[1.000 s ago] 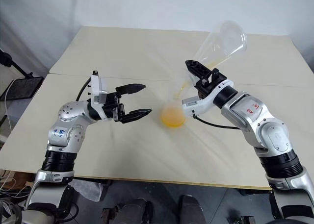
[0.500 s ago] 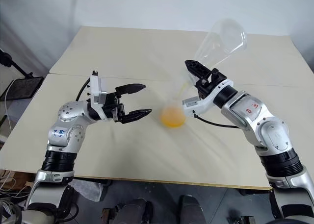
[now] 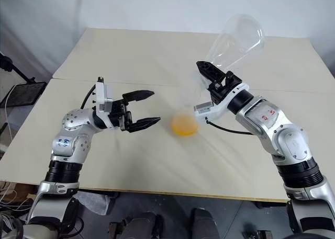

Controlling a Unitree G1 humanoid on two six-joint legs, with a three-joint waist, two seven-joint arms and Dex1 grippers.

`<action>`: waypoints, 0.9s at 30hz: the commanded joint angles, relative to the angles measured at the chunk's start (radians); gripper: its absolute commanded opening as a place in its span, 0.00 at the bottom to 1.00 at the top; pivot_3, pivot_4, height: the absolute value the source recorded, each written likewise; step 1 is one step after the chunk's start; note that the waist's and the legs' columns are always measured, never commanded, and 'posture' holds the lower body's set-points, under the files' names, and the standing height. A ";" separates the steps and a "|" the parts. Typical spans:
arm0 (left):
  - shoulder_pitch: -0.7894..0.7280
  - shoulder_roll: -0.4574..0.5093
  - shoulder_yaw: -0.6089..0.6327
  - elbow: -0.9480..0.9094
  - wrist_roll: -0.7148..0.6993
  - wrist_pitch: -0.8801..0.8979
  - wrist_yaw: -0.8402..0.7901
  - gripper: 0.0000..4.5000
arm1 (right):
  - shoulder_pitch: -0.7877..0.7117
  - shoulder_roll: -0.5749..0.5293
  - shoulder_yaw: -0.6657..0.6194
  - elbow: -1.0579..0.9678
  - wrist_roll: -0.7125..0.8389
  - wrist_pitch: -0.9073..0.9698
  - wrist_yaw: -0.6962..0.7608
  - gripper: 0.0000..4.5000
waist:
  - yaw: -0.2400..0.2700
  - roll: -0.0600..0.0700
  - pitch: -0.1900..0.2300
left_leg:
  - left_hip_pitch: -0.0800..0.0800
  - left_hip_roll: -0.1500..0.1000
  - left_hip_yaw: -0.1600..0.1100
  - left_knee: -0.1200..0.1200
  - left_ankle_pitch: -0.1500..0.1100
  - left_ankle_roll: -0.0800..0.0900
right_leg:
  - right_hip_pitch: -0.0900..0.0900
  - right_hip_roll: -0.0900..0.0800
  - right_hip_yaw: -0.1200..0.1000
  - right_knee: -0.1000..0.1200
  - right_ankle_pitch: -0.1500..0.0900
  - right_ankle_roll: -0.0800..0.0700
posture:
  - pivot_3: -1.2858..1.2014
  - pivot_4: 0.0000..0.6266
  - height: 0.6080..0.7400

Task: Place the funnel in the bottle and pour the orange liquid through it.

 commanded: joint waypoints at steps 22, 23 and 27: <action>-0.008 0.002 0.013 0.036 -0.008 -0.036 -0.034 1.00 | -0.062 0.319 -0.774 -0.084 1.008 1.094 0.128 0.54 | 0.004 0.000 0.000 | 0.000 -0.001 -0.003 0.001 0.000 0.000 | 0.000 -0.002 0.000 0.006 0.000 0.000 | 0.52 0.24 1.00; -0.009 0.001 0.012 0.038 -0.008 -0.036 -0.036 1.00 | -0.053 0.315 -0.783 -0.077 1.025 1.115 0.119 0.54 | 0.003 0.000 0.000 | 0.000 -0.002 -0.003 0.001 0.000 0.000 | 0.000 -0.002 0.000 0.006 0.000 0.000 | 0.52 0.24 1.00; -0.015 -0.001 0.010 0.043 -0.007 -0.036 -0.039 1.00 | 0.007 0.321 -0.807 -0.049 1.089 1.073 0.104 0.54 | -0.001 0.000 0.000 | 0.001 -0.001 -0.001 0.000 0.000 0.000 | -0.001 -0.001 0.002 0.006 0.000 0.000 | 0.52 0.24 1.00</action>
